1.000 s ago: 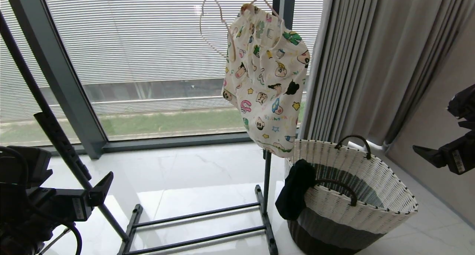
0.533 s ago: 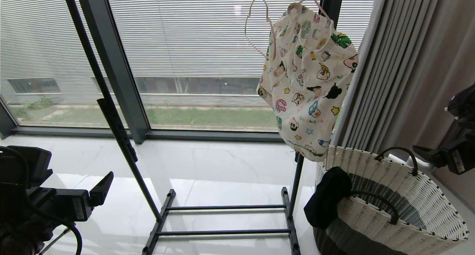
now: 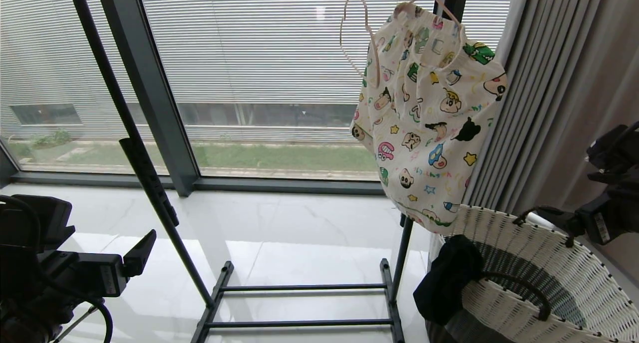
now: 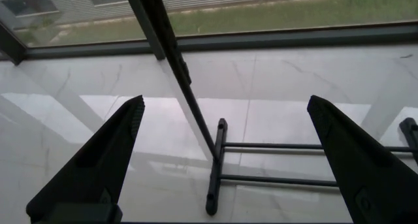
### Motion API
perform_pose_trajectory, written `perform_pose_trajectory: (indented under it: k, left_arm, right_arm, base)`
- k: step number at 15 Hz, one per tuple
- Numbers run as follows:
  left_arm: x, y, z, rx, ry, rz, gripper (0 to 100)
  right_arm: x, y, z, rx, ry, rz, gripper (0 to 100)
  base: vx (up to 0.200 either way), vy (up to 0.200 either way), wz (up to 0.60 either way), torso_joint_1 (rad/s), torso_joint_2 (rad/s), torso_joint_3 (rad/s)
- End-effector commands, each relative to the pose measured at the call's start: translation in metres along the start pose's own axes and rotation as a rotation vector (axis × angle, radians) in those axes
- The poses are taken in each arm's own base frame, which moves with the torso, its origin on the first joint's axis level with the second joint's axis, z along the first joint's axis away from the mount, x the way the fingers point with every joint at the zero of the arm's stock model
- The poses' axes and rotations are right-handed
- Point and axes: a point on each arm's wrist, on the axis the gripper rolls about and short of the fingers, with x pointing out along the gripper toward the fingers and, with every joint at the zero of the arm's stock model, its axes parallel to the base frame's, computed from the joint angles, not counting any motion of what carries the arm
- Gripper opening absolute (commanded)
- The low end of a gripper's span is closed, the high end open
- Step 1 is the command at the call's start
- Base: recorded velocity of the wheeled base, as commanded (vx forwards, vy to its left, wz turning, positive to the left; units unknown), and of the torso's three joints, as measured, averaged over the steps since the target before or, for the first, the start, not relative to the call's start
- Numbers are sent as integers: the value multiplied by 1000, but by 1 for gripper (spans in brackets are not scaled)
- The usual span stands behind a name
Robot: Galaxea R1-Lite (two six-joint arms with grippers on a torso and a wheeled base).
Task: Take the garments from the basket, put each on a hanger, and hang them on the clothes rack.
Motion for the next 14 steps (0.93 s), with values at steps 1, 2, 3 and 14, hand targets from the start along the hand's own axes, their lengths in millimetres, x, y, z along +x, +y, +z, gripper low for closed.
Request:
perform_pose_trajectory:
  k: [1, 2, 3, 14]
  left_arm:
    - [-1, -2, 1, 4, -7, -14, 100]
    - [-2, -4, 1, 10, -9, -29, 100]
    - [-2, -7, 2, 13, -15, -45, 100]
    - [-5, -23, 17, 40, -79, -150, 100]
  right_arm:
    - [5, 7, -9, -16, 46, 38, 100]
    - [6, 13, -20, -51, 102, 67, 100]
    - [7, 18, -31, -80, 150, 98, 100]
    - [90, 86, -73, -231, 356, 249, 100]
  base:
    - [200, 0, 0, 2, 2, 2]
    - [0, 0, 0, 0, 0, 0]
    - [0, 0, 0, 0, 0, 0]
    - [0, 0, 0, 0, 0, 0]
